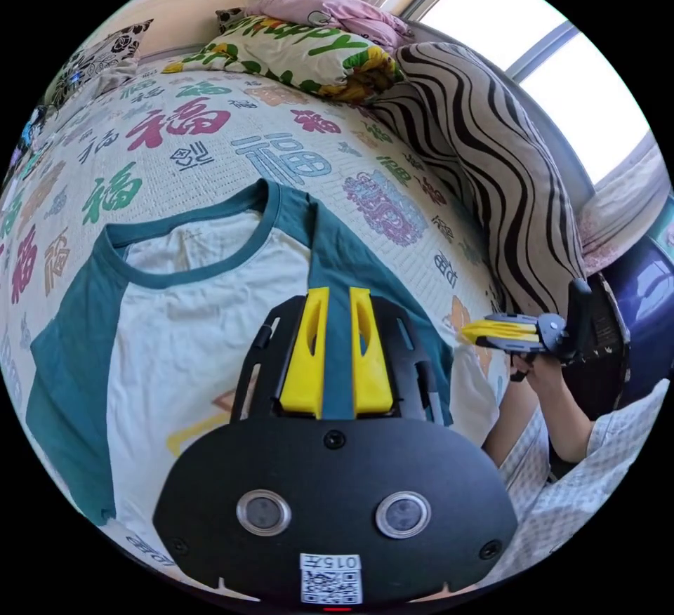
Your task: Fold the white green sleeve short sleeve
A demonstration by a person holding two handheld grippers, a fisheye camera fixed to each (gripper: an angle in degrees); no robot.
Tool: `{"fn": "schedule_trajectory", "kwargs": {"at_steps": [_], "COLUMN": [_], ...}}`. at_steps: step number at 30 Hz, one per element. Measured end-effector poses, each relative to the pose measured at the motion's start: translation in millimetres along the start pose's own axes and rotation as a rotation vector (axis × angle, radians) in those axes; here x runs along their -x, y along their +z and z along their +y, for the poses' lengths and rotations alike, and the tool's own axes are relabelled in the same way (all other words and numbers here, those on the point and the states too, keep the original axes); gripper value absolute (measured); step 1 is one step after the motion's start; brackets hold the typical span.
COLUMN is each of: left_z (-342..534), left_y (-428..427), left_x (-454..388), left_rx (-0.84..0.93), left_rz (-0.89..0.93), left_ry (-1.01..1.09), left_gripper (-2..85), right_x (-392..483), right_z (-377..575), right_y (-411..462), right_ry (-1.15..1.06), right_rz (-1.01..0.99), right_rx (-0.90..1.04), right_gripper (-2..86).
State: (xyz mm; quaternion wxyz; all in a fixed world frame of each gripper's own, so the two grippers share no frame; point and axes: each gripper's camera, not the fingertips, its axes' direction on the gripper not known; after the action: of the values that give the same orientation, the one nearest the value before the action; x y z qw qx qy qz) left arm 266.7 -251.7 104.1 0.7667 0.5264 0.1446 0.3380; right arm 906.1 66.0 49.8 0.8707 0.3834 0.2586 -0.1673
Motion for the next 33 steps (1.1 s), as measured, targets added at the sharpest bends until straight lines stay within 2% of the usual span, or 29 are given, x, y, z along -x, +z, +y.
{"fn": "schedule_trajectory", "kwargs": {"at_steps": [2,6,9,11,18,21,24,26,33], "left_z": [35.4,83.2,108.2,120.8,150.2,173.7,215.0,259.0,374.7], "left_y": [-20.6,-38.0,-47.5,-59.2,-100.3,-137.8,-194.4,-243.5,-346.7], "left_x": [-4.7,-4.4,1.9,1.5,10.7,21.0,40.2,66.5,159.4], "left_rx": [0.014,0.036,0.041,0.026,0.021,-0.031,-0.175,-0.28,-0.445], "left_rz": [-0.028,-0.064,-0.083,-0.145,-0.177,-0.147,-0.088,-0.139,-0.255], "left_ry": [0.013,-0.011,-0.041,-0.015,-0.029,-0.093,-0.18,-0.309,-0.649], "left_gripper": [6.7,6.4,5.2,1.9,-0.4,-0.5,0.0,1.9,7.8], "right_x": [22.8,70.2,97.3,110.8,136.1,148.0,164.3,181.3,267.1], "right_z": [-3.5,-14.5,-21.0,-18.7,-25.5,-32.6,-42.8,-60.8,-149.2], "right_y": [-8.1,8.1,43.1,50.5,58.7,55.6,43.2,37.0,42.5], "right_ry": [-0.049,-0.165,-0.205,-0.229,-0.218,-0.176,-0.166,-0.181,-0.309], "right_rz": [-0.038,-0.122,-0.089,-0.057,-0.002,0.035,0.02,-0.026,-0.139], "right_rx": [-0.065,-0.028,0.095,0.058,0.109,0.112,0.06,0.049,0.029], "right_gripper": [1.4,1.9,0.4,-0.3,-0.6,-0.6,-0.7,-0.6,-0.2]}}
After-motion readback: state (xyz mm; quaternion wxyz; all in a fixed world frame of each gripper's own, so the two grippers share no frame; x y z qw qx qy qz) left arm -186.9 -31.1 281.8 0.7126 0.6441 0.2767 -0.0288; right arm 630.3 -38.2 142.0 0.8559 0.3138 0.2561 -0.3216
